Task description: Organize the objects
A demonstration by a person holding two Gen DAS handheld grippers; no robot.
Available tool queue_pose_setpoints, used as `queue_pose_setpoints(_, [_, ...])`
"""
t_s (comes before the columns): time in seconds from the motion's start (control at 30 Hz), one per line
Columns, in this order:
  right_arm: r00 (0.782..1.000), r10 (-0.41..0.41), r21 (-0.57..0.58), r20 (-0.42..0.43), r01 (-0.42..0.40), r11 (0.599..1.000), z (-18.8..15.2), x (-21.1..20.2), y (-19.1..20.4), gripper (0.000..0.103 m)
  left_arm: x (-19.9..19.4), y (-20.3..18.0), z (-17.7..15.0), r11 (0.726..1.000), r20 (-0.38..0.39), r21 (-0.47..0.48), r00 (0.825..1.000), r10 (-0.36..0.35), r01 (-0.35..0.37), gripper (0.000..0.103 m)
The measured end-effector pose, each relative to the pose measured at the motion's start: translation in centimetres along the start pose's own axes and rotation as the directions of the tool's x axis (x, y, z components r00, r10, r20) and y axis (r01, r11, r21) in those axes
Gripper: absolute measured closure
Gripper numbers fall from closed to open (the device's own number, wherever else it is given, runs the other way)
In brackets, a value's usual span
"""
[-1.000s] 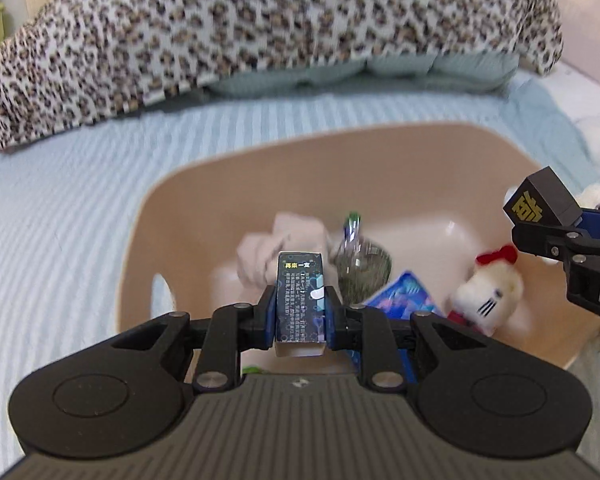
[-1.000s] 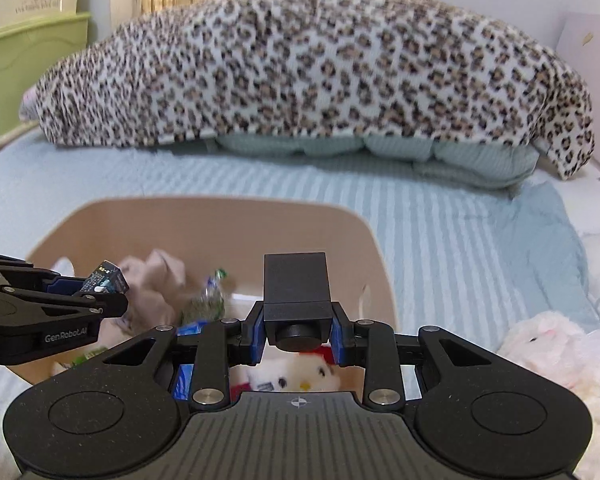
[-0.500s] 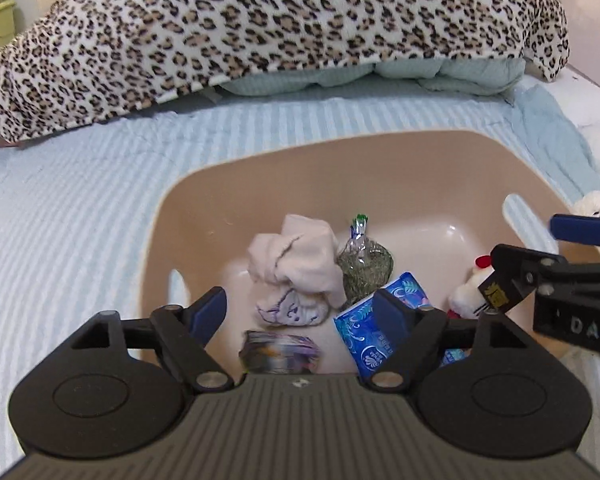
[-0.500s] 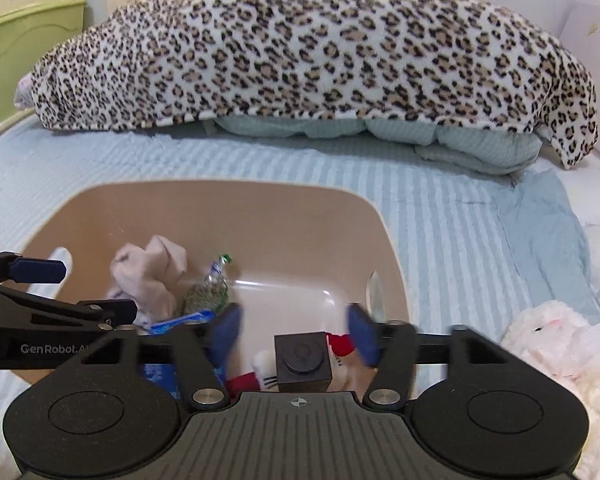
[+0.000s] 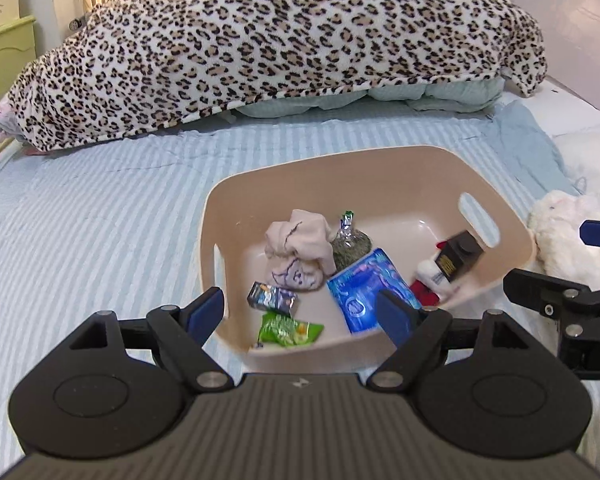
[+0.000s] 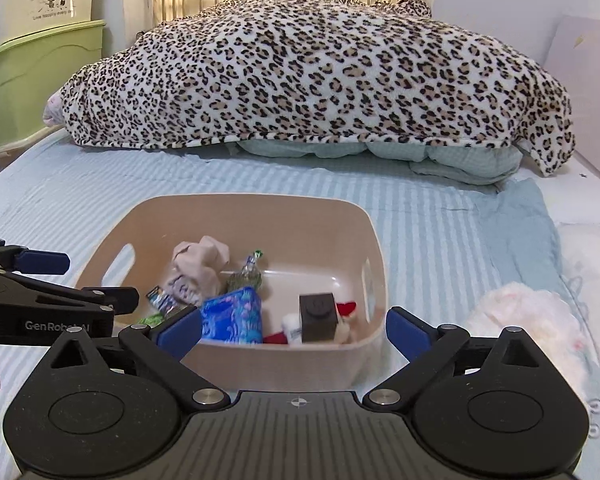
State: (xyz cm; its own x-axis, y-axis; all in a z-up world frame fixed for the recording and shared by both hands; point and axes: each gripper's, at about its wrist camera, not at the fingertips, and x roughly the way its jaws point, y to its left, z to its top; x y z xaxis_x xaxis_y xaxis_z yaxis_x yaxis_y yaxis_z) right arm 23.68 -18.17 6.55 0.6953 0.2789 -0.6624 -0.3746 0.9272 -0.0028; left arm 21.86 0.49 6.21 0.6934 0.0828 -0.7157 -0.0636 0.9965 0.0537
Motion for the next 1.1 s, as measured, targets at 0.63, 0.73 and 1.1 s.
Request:
queue_pose_setpoints(0.63, [1.0, 0.002, 0.065, 0.023, -0.004, 0.998, -5.1, -9.8, 0.6, 0.0, -10.4, -0.6, -6.6, 1.0, 0.045, 0.004, 0.999, -0.002, 0.001, 0.02])
queue_pose_setpoints(0.73, [1.0, 0.005, 0.067, 0.029, -0.007, 0.998, -6.1, -11.2, 0.9, 0.0, -11.8, -0.6, -7.8, 1.0, 0.052, 0.003, 0.999, 0.003, -0.003, 0.02])
queue_pose_setpoints(1.1, [0.999, 0.027, 0.046, 0.046, -0.029, 0.999, -8.9, -15.9, 2.7, 0.0, -16.7, -0.2, -10.9, 1.0, 0.1, -0.008, 0.995, -0.026, 0.027, 0.02])
